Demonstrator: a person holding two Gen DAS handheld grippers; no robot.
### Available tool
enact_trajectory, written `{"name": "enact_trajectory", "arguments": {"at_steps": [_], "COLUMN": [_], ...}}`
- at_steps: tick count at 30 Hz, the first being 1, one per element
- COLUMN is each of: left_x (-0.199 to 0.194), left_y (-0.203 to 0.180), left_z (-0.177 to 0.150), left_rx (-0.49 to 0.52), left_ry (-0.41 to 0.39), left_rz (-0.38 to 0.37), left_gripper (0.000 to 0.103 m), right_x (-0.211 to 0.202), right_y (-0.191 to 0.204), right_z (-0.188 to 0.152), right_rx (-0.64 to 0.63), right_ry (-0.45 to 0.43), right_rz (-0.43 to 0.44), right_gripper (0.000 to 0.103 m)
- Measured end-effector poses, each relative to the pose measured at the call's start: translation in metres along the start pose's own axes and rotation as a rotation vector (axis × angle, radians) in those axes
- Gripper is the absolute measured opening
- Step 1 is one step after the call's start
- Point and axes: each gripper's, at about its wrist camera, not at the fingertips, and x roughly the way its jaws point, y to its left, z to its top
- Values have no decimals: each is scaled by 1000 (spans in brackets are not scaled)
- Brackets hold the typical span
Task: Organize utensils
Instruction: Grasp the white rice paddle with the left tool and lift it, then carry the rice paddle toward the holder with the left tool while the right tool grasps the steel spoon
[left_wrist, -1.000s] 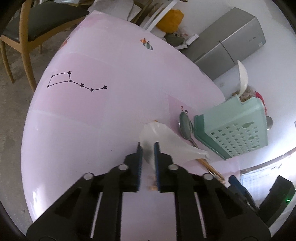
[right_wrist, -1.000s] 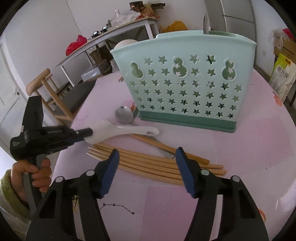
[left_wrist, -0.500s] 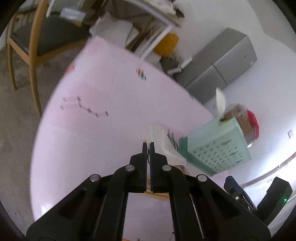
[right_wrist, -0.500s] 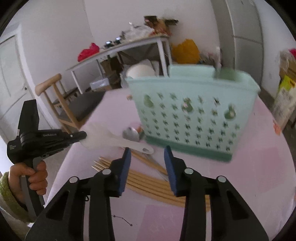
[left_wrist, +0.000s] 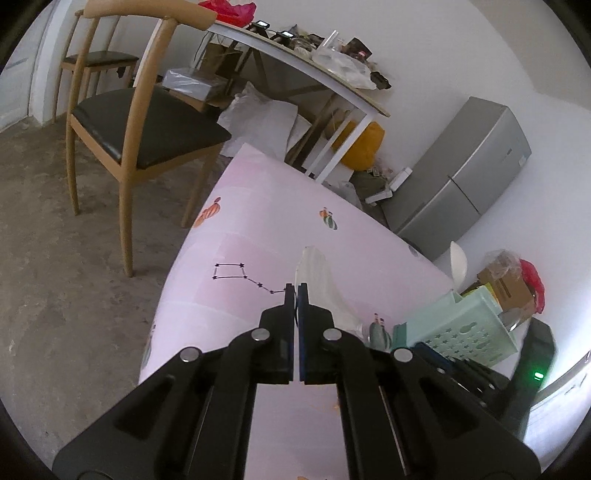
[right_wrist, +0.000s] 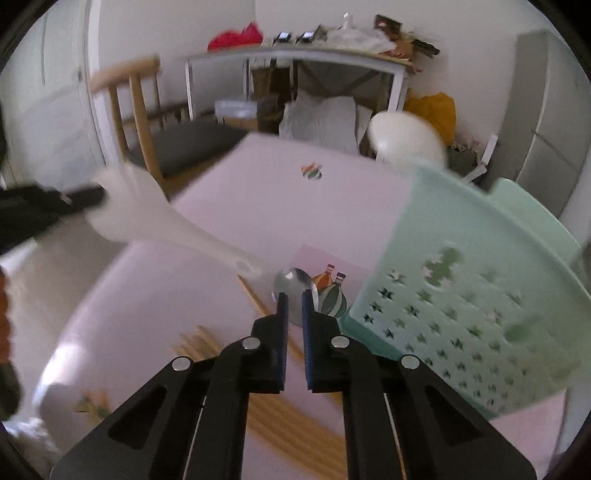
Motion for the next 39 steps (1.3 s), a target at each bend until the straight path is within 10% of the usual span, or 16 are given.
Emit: {"name": "enact_trajectory", "arguments": {"at_steps": [22, 30, 39], "left_x": [2, 2, 2], "left_y": [13, 16, 18], "left_z": [2, 0, 1], "left_rx": [-1, -7, -13], "left_ry": [-19, -11, -9], "left_rz": [-7, -23, -27], "left_gripper": [0, 0, 0], "right_x": [26, 43, 53], "right_y": [3, 4, 1], "right_z": [14, 19, 20], "right_rx": [31, 59, 113], "right_ry": [95, 128, 171], "right_rz": [46, 75, 59], "right_gripper": [8, 46, 48]}}
